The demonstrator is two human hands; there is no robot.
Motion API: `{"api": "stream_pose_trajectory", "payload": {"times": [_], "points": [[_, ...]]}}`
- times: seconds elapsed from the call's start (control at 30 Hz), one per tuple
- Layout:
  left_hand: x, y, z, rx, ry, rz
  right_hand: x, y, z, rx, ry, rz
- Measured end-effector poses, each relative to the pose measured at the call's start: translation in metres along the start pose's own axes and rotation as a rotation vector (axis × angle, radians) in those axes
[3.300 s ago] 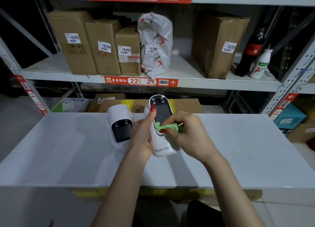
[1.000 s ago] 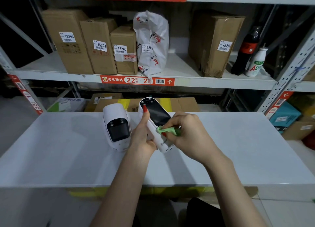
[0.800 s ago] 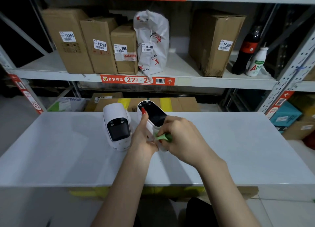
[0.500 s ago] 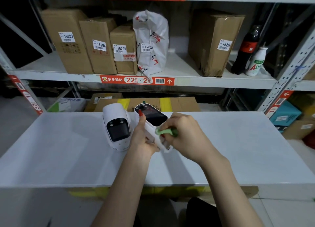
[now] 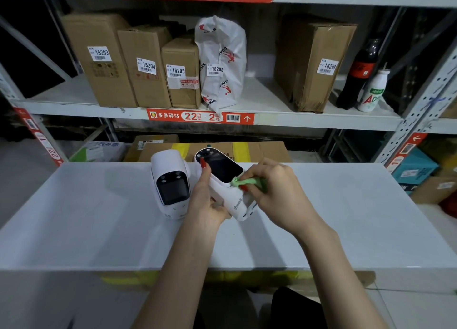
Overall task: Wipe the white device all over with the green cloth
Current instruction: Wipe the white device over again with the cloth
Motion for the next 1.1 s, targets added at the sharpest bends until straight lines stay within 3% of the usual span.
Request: {"api": "stream_pose_trajectory", "payload": {"times": [0.17,0.37,0.5,0.6,0.83,1.1], "points": [[0.003,0.002,0.003,0.040,-0.029,-0.022,-0.002,0.009,0.016,-0.060,-0.115,0.154],[0.007,0.003,0.004,0.071,-0.081,-0.053,-0.002,0.009,0.008,0.086,-0.029,0.111],[0.009,0.004,0.008,0.070,-0.099,-0.091,-0.002,0.011,0.017,0.070,-0.101,0.169],[0.011,0.004,0.010,0.074,-0.091,-0.147,-0.003,0.012,0.024,0.058,-0.145,0.213],[0.011,-0.004,0.007,0.094,-0.094,-0.259,-0.003,0.018,0.011,0.259,-0.046,0.283],[0.002,-0.015,0.006,0.190,-0.065,-0.425,-0.004,0.022,0.018,0.244,-0.094,0.395]]}}
Point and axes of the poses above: each hand's wrist, its own x-axis towards the middle knuckle, its own y-axis out of the back of the hand, z = x × y, the point moved 5 cm from there along x, towards the middle knuckle, and after that the axes turned 11 degrees about -z, right-handed, at the moved point
